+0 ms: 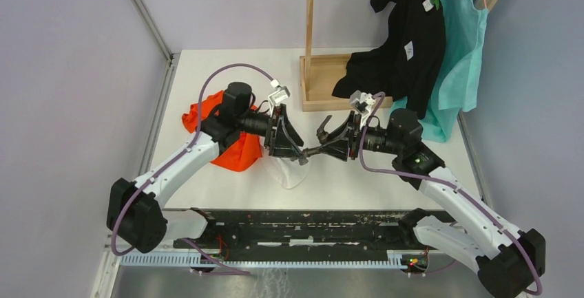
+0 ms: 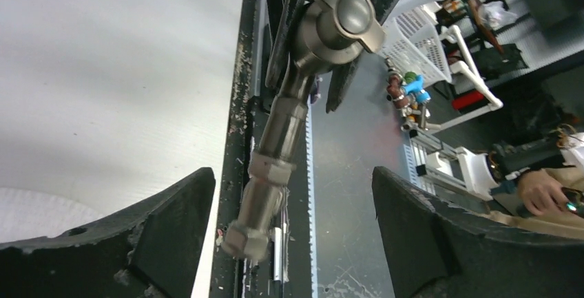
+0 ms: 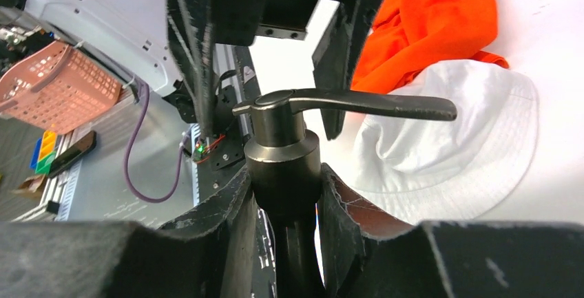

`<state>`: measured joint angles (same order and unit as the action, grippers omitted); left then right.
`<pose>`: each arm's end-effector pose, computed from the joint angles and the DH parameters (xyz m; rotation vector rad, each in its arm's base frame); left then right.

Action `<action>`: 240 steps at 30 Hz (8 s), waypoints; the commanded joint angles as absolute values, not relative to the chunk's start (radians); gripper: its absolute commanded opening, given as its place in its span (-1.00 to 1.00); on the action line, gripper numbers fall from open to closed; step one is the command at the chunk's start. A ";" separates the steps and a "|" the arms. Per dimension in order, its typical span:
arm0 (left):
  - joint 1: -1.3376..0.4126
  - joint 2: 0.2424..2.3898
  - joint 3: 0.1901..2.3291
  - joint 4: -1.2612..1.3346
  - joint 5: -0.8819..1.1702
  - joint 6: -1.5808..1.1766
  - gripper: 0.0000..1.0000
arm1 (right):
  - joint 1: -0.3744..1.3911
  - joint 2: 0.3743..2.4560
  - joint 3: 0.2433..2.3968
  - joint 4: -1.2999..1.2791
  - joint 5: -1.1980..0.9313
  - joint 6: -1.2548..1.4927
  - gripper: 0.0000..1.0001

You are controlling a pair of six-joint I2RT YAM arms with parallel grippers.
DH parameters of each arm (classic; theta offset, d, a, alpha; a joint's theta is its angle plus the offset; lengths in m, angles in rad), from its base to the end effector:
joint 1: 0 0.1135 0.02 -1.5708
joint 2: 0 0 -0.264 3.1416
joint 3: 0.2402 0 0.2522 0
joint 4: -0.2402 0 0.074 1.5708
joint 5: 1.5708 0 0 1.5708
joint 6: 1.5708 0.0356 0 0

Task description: Install the water faucets

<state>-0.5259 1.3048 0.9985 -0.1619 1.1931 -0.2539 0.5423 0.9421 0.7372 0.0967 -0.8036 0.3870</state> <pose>0.2256 -0.1692 0.3122 1.0712 1.8218 -1.6807 0.1709 0.1329 0.3253 -0.7862 1.6618 1.3432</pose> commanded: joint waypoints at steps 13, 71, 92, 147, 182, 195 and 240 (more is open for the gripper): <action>-0.380 1.020 0.762 0.130 0.848 -0.538 0.94 | 0.541 0.886 0.689 0.359 -0.568 0.730 -0.98; -0.423 1.223 0.581 1.188 0.896 -1.391 0.55 | 0.572 1.104 0.623 0.957 -0.487 1.146 -0.98; -0.424 1.225 0.596 1.154 0.955 -1.348 0.04 | 0.572 1.113 0.638 0.932 -0.479 1.151 -0.98; -0.407 1.178 0.640 0.549 0.360 -1.288 -0.94 | 0.661 0.732 0.515 0.198 -0.166 1.235 0.95; -0.447 1.114 0.582 0.618 0.186 -1.441 -0.83 | 0.931 1.460 0.420 1.441 0.086 1.318 -0.96; -0.410 1.111 0.613 0.577 0.477 -1.374 0.86 | 0.735 1.178 0.398 1.132 -0.186 1.269 -1.00; -0.383 1.179 0.811 0.379 1.049 -1.046 -0.40 | 0.482 1.219 0.632 0.839 -0.802 1.432 -0.99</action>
<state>-0.3862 1.1847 0.7696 0.3470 1.0042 -1.0790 0.4877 1.2140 0.5850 0.7338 -0.7856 1.4113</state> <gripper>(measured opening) 0.422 0.373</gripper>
